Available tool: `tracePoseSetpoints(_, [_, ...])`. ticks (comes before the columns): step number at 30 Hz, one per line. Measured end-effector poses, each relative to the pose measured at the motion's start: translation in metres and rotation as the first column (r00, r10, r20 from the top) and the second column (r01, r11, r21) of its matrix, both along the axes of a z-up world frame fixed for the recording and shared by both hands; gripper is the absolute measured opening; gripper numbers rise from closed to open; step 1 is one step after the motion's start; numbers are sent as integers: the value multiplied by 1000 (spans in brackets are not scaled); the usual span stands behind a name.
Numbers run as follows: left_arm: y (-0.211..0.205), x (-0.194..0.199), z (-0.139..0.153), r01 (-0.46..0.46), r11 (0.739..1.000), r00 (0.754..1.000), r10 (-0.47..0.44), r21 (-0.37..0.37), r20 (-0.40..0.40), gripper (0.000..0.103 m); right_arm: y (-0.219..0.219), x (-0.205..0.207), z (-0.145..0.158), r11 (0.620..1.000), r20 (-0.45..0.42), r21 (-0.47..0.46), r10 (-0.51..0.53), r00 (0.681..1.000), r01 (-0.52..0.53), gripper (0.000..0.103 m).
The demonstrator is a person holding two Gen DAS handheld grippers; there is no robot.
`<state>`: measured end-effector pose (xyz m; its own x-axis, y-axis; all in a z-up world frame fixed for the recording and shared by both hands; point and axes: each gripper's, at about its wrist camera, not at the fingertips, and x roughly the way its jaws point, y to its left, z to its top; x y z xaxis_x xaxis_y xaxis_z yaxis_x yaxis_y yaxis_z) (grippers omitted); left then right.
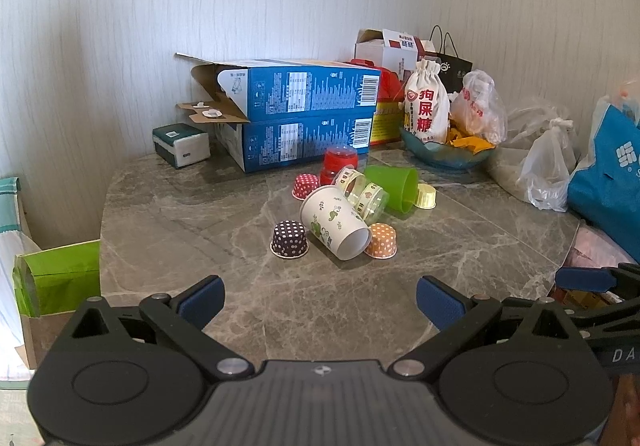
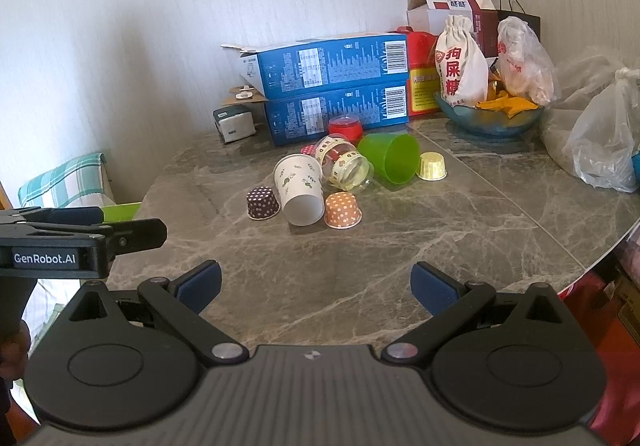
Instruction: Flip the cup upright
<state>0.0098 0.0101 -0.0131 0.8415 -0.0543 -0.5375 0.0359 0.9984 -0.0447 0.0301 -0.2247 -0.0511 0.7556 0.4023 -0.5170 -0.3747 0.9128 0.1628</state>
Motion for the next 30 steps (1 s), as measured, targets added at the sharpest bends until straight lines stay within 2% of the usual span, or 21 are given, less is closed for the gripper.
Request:
tracePoseSetpoints(12, [6,7,-3,-1,1000,1000,1,-1,-9,103,4,8,-1,1000,-17,-17,0,1000,-1,102])
tracePoseSetpoints(18, [26,16,-4,-9,999,1000,9,-46,8,103,11,32,2,1000,-36,-31,-5,999,4,102])
tracePoseSetpoints(21, [38,25,-11,-5,999,1000,4,-42,-23,103,18,58,3,1000,-53,-7,7,999,-7,102])
tracePoseSetpoints(25, [60,39,-21,-64,997,997,62,-40,-54,103,39,103,4,999,-67,-36,23,998,-25,102])
tracePoseSetpoints(28, [73,50,-31,-59,996,995,53,-71,-85,103,65,145,3,992,-144,-81,79,986,-92,102])
tracePoseSetpoints(30, [78,57,-37,-59,995,993,50,-77,-104,103,81,174,0,987,-191,-121,79,978,-103,102])
